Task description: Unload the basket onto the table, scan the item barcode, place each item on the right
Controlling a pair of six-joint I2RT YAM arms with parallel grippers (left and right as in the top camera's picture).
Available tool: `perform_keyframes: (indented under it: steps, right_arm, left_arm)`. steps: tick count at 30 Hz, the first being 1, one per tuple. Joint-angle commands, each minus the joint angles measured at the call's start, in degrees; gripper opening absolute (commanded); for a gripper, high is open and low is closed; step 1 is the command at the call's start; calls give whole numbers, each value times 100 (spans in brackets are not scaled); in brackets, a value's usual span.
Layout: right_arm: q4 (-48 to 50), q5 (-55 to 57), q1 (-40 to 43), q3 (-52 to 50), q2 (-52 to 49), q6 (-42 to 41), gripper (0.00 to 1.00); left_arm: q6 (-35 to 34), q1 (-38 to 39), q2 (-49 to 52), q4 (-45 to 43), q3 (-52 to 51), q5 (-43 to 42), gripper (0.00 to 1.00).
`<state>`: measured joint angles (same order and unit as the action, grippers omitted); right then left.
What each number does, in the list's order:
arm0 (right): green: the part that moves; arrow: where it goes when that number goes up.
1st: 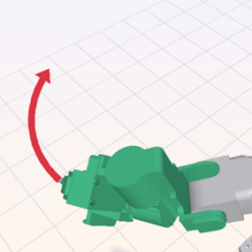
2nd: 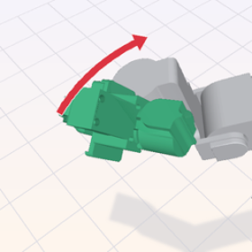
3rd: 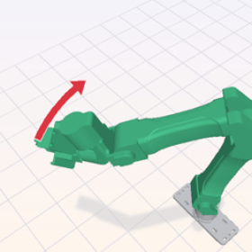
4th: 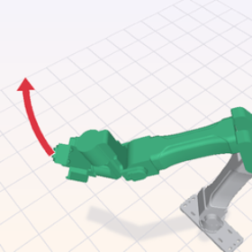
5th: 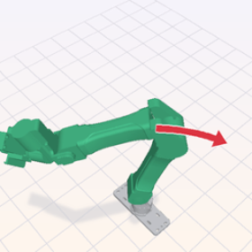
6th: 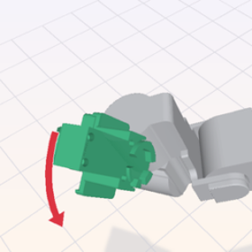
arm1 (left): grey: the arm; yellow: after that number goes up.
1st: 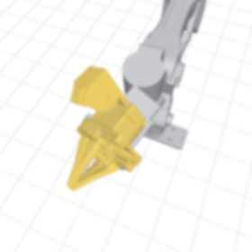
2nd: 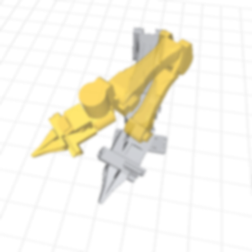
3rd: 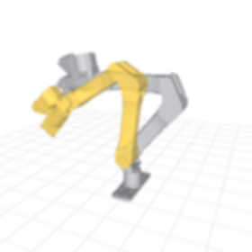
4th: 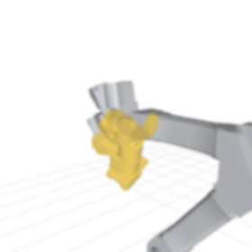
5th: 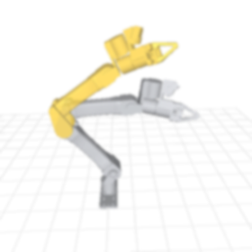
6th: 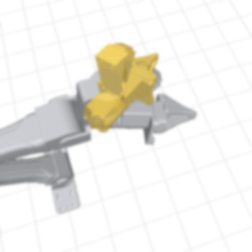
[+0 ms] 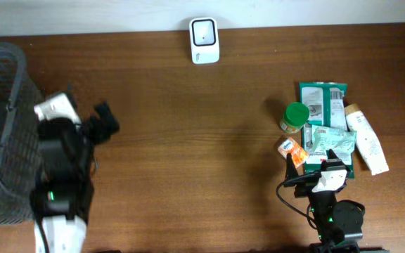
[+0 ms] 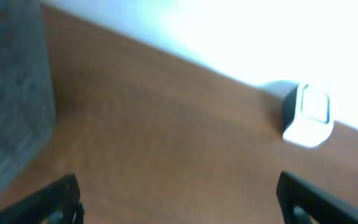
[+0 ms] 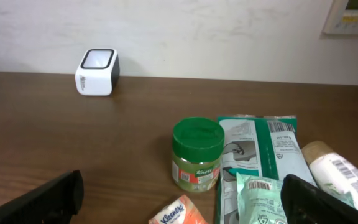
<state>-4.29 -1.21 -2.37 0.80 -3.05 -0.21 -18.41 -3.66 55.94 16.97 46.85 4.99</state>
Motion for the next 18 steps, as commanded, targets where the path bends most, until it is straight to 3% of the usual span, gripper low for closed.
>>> perform_keyframes:
  steps: [1,3,6,8,12,15,18]
  right_arm:
    - [-20,-28,15,-48,39,-2,98]
    - [-20,-28,15,-48,39,-2,98]
    - [-20,-28,15,-48,39,-2,98]
    - [-20,-28,15,-48,39,-2,98]
    - [-20,-28,15,-48,39,-2,98]
    - [-20,-28,15,-48,39,-2,99]
    - [-20,-28,15,-48,39,-2,99]
  left_arm:
    - [863,-7,-1563,-1045,-1722,44,99]
    - [1283,-7,-2511,-1801,-2745,42,99]
    - [1937,74,-3526,-2061,-3696,42,99]
    - [2771,389,-3969,-2059,-4074,42,99]
    - [3226,472,-4850,-1965,-4642,35,99]
    - [3652,463,-5429,-1261,-4638,68,99]
    - [3650,463,-5567,-1268,-4634,59,99]
